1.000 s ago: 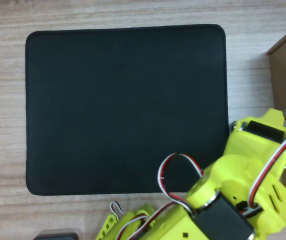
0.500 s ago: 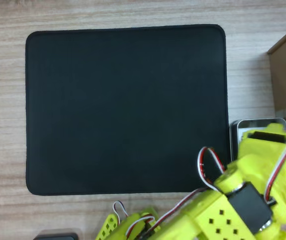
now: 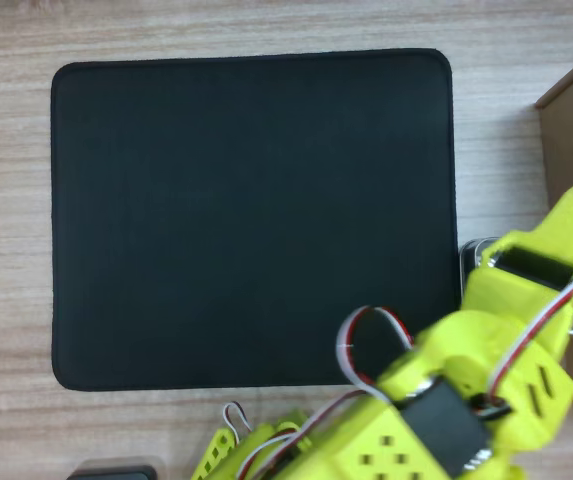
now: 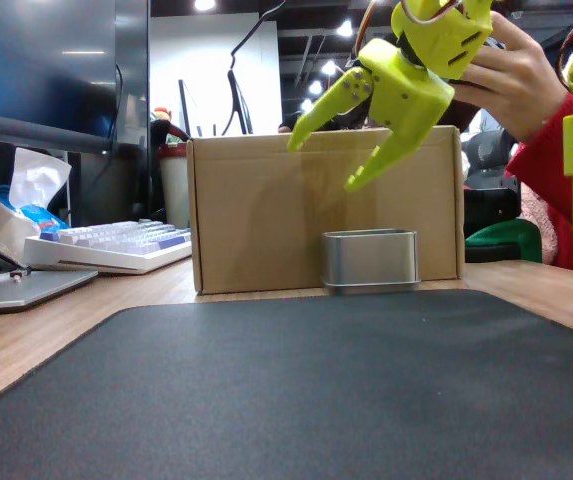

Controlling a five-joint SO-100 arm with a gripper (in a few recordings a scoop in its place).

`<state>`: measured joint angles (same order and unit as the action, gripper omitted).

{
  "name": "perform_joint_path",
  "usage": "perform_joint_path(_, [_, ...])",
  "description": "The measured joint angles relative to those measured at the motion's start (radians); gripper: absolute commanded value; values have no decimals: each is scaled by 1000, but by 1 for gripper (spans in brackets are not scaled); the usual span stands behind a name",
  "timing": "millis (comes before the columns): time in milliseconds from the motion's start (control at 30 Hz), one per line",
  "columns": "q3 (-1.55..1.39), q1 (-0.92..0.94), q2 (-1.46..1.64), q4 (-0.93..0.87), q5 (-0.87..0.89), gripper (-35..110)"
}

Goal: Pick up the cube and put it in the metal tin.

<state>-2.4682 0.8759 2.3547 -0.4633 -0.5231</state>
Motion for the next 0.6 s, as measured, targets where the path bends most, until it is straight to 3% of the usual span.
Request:
perform_joint_path(133, [-31,-48,121,64,117,23])
perform_joint_path(300, [-49,-169,299,66,270,23])
perform_joint_path(600, [-132,-531,577,-17,414,10])
